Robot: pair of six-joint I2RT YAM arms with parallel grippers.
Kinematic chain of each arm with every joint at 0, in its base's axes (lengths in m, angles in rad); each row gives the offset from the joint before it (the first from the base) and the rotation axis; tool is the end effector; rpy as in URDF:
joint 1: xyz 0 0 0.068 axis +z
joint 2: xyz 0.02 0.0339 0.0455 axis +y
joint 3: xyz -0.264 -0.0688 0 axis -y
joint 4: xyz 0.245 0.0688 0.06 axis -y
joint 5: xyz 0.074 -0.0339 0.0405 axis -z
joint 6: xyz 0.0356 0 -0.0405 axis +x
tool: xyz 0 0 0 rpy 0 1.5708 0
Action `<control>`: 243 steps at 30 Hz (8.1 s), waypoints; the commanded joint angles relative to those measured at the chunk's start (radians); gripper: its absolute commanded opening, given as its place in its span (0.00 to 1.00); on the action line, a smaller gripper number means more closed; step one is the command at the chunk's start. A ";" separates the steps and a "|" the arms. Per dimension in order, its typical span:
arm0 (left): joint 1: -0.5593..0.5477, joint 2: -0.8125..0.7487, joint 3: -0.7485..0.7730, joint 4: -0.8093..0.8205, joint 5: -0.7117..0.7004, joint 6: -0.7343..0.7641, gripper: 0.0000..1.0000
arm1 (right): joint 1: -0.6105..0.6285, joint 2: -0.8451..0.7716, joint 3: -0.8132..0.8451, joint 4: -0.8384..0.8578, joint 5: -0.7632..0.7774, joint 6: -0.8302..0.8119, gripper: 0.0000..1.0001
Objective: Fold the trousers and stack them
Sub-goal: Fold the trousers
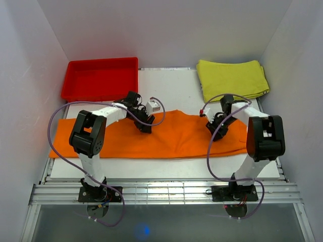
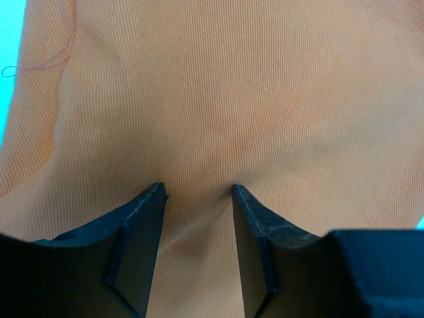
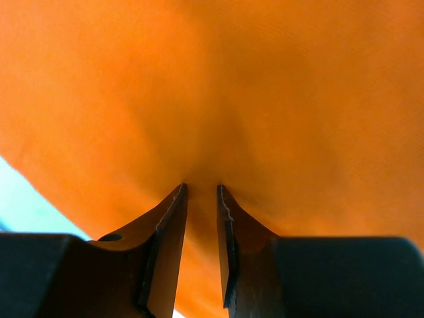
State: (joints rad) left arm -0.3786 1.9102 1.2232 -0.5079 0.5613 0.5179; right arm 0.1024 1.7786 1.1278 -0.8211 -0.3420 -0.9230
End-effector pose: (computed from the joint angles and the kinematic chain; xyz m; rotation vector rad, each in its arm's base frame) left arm 0.3401 -0.1557 0.1566 1.2753 2.3178 -0.7246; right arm 0.3135 0.0442 0.1641 -1.4384 2.5050 0.4004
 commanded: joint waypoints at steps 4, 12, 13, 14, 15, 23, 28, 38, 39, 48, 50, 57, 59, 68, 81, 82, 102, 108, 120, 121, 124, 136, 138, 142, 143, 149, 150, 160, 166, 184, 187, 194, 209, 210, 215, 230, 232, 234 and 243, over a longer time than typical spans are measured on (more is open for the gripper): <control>-0.029 -0.128 -0.036 -0.161 0.057 -0.069 0.70 | 0.014 -0.215 -0.064 -0.036 -0.024 -0.036 0.39; -0.083 0.160 0.525 -0.095 0.092 -0.323 0.78 | -0.055 -0.381 0.139 0.204 -0.028 0.148 0.67; -0.088 0.224 0.559 -0.089 0.092 -0.349 0.78 | -0.056 -0.392 0.126 0.334 0.006 0.180 0.78; -0.089 0.255 0.591 -0.081 0.098 -0.396 0.79 | -0.058 -0.410 0.087 0.394 0.032 0.258 1.00; -0.092 0.283 0.622 -0.081 0.103 -0.421 0.80 | -0.056 -0.416 0.069 0.446 0.052 0.285 0.90; -0.108 0.431 0.730 -0.110 0.207 -0.596 0.81 | -0.186 -0.155 0.259 0.139 -0.053 0.110 0.90; -0.121 0.423 0.656 -0.077 0.282 -0.656 0.78 | -0.325 0.069 0.467 -0.100 -0.089 -0.045 0.90; -0.131 0.469 0.624 0.025 0.420 -0.772 0.65 | -0.359 0.289 0.521 -0.314 -0.081 -0.221 0.94; -0.131 0.470 0.624 0.040 0.431 -0.795 0.65 | -0.359 0.292 0.512 -0.314 -0.081 -0.230 0.96; -0.120 0.425 0.552 0.293 0.453 -0.921 0.32 | -0.359 0.291 0.468 -0.305 -0.043 -0.246 0.51; -0.112 0.412 0.530 0.318 0.415 -0.917 0.06 | -0.362 0.269 0.446 -0.300 -0.026 -0.258 0.46; -0.105 0.251 0.299 0.526 0.079 -0.813 0.00 | -0.371 0.225 0.412 -0.280 0.011 -0.272 0.08; -0.112 0.198 0.251 0.586 -0.052 -0.738 0.00 | -0.371 0.220 0.402 -0.276 0.026 -0.275 0.08; -0.141 0.173 0.202 0.628 -0.271 -0.467 0.72 | -0.363 0.199 0.406 -0.187 0.058 -0.203 0.16; -0.016 -0.022 0.326 0.100 -0.289 -0.498 0.98 | -0.328 0.067 0.526 -0.412 -0.083 0.039 0.77; 0.066 -0.034 0.322 0.007 -0.217 -0.522 0.98 | -0.316 0.027 0.480 -0.412 -0.104 0.042 0.77; 0.676 -0.153 -0.082 -0.337 -0.054 -0.249 0.84 | -0.319 0.209 0.158 -0.102 0.275 0.145 0.73; 0.568 0.061 0.005 -0.201 -0.066 -0.344 0.79 | -0.329 0.208 0.161 -0.090 0.337 0.131 0.73; 0.650 0.106 0.348 -0.352 -0.127 -0.397 0.84 | -0.348 0.237 0.311 -0.168 0.307 0.167 0.73; 0.673 0.086 0.354 -0.377 -0.148 -0.383 0.84 | -0.348 0.231 0.323 -0.173 0.295 0.167 0.73; 0.760 0.064 0.383 -0.386 -0.216 -0.319 0.85 | -0.339 0.225 0.329 -0.193 0.284 0.165 0.74; 0.885 0.190 0.562 -0.428 -0.336 -0.180 0.83 | -0.293 0.222 0.403 -0.280 0.265 0.167 0.94; 0.891 0.214 0.561 -0.429 -0.339 -0.174 0.82 | -0.290 0.219 0.420 -0.299 0.265 0.165 0.94; 0.892 0.236 0.529 -0.420 -0.331 -0.147 0.81 | -0.283 0.202 0.437 -0.326 0.270 0.161 0.94; 0.891 0.240 0.509 -0.416 -0.333 -0.148 0.80 | -0.282 0.199 0.440 -0.332 0.273 0.158 0.94; 0.885 0.243 0.401 -0.357 -0.365 -0.145 0.73 | -0.271 0.189 0.388 -0.368 0.287 0.135 0.95; 0.880 0.240 0.368 -0.354 -0.362 -0.145 0.71 | -0.267 0.189 0.373 -0.369 0.290 0.131 0.97; 0.871 0.181 0.207 -0.310 -0.261 -0.176 0.41 | -0.191 0.177 0.297 -0.331 0.288 0.150 1.00; 0.885 0.156 0.223 -0.308 -0.238 -0.214 0.05 | -0.156 0.189 0.308 -0.328 0.278 0.164 0.95; 1.026 0.018 0.637 -0.579 -0.129 -0.073 0.00 | -0.138 0.062 0.382 -0.440 0.173 0.173 0.91; 0.991 0.010 0.694 -0.711 0.000 -0.056 0.00 | -0.148 0.036 0.356 -0.443 0.166 0.173 0.91; 0.824 -0.068 0.714 -0.831 0.256 -0.126 0.00 | -0.179 -0.004 0.251 -0.392 0.195 0.171 0.90; 0.186 -0.310 0.263 -0.147 0.085 -0.858 0.00 | -0.199 0.042 0.119 -0.216 0.247 0.205 0.81; 0.155 -0.298 0.260 -0.115 0.056 -0.878 0.00 | -0.199 0.047 0.110 -0.211 0.244 0.207 0.80; 0.023 -0.270 0.211 0.020 -0.124 -1.037 0.00 | -0.198 0.051 0.101 -0.204 0.232 0.216 0.79; -0.175 -0.059 0.196 0.115 -0.357 -1.171 0.00 | -0.198 0.041 0.116 -0.222 0.187 0.240 0.78; -0.184 -0.036 0.202 0.121 -0.362 -1.171 0.00 | -0.198 0.042 0.119 -0.225 0.176 0.243 0.78; -0.197 -0.022 0.205 0.120 -0.365 -1.173 0.00 | -0.198 0.042 0.119 -0.227 0.172 0.246 0.77; -0.241 -0.005 0.185 0.092 -0.386 -1.219 0.00 | -0.198 0.050 0.125 -0.224 0.163 0.253 0.78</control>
State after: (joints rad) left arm -0.5964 1.9278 1.4124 -0.4255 0.1726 -0.6640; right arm -0.0921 1.8317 1.2327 -1.0367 -0.1455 -0.6823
